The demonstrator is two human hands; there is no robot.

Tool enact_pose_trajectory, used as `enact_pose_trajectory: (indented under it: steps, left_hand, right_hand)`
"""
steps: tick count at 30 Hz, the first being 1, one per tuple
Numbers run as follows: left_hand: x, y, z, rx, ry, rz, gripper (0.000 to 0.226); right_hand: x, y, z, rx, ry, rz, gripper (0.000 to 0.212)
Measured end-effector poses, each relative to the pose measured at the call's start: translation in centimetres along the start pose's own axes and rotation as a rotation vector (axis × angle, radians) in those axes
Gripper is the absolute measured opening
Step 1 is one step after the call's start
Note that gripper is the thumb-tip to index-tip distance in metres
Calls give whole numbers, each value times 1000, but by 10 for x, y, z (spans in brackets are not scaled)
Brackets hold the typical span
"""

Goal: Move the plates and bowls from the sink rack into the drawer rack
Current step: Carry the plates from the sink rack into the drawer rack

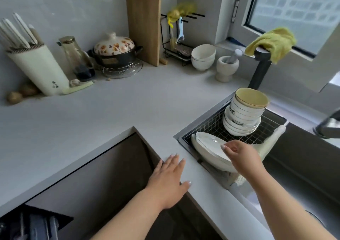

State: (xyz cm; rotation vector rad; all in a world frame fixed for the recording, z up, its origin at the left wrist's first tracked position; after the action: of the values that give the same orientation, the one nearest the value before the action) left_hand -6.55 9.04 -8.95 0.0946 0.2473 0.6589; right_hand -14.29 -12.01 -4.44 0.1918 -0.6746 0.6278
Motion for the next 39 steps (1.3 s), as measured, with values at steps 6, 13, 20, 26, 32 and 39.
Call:
enact_pose_trajectory:
  steps: [6,13,20,26,32,39]
  left_hand:
    - [-9,-13,-22,82,-113,39,76]
    - [-15,-28,-17,-27,-58,92,83]
    - [-36,-52,-8,-135,-9,20,90]
    - [-31,-67,-1,-183,-24,48,75]
    - [-36,-85,21,-329,-22,-63,49]
    - [-35,-86,22,-328,-57,-99,46]
  right_hand:
    - [-18,-10,-19,103,-26,-48,24]
    - [-23,-12,-33,195,-45,-35,24]
    - [-18,-6,-43,277,-27,-8,22]
    - [-12,-12,-49,303,40,38,24]
    - [4,-12,-47,248,175,207,35]
    - [21,-9,-25,-68,180,440,21]
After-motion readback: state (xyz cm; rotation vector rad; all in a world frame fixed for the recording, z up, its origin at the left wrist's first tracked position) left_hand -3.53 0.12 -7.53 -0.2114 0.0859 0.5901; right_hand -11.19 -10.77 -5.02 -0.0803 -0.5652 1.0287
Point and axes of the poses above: each hand's wrist, its own y-axis away from the middle knuckle, its own z-axis out of the back of the hand, x = y × z, the point moved 10 cm from there along -y, towards the middle knuckle, and after that the axes turned 14 degrees about -x, right-handed, at the moved point
